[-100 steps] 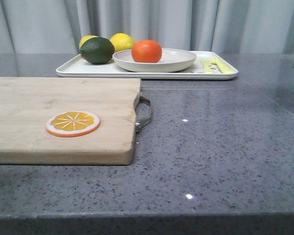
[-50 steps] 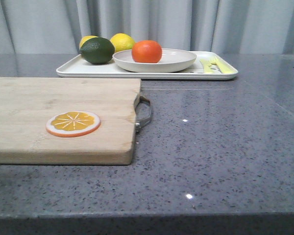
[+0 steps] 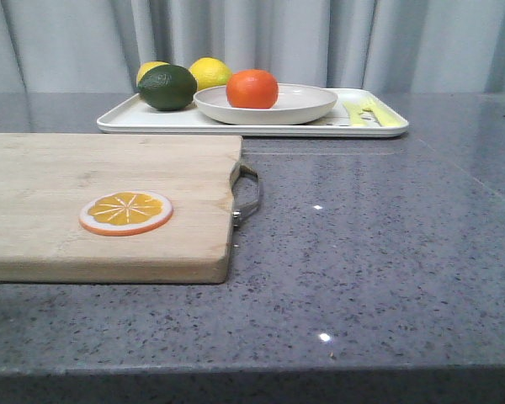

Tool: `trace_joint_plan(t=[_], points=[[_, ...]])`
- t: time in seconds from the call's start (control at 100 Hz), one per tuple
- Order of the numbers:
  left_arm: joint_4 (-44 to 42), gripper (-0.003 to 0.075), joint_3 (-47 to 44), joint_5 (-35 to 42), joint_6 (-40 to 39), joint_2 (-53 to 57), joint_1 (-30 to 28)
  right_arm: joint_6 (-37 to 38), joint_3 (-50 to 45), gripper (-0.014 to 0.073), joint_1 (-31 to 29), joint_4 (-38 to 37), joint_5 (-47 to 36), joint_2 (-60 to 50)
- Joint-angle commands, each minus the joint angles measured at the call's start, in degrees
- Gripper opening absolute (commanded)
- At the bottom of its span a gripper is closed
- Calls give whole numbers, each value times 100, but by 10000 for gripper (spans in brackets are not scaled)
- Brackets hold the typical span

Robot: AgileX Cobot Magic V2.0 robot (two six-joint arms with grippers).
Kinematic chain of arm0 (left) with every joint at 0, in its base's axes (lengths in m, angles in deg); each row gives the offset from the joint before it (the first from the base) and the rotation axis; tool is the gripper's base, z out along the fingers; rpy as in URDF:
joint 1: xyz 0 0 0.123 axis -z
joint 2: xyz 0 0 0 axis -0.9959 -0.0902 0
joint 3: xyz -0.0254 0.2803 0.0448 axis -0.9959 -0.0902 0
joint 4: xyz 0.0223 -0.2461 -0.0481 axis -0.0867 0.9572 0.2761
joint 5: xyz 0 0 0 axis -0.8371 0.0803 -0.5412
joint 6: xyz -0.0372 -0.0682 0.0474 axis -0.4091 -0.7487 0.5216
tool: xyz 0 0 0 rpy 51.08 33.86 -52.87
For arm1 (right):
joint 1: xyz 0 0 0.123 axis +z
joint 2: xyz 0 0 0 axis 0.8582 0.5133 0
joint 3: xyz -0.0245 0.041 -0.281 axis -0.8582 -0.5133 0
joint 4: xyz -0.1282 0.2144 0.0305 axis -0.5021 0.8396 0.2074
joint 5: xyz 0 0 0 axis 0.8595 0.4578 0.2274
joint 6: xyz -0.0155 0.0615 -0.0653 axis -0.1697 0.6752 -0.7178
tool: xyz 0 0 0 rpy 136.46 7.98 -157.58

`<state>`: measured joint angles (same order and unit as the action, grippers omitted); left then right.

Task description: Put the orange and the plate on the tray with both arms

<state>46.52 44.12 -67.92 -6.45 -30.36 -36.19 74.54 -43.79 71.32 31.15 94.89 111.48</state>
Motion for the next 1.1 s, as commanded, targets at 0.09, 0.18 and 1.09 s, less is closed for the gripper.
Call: trace_joint_plan(t=[0.09, 0.18, 1.09], points=[[71, -20, 147, 489, 10, 2, 41, -87, -197, -68, -3, 29, -600, -482], [71, -20, 147, 489, 10, 2, 41, -87, -235, -68, -3, 29, -593, -567], [71, -20, 147, 489, 10, 2, 41, -87, -235, -68, -3, 29, -575, -571]])
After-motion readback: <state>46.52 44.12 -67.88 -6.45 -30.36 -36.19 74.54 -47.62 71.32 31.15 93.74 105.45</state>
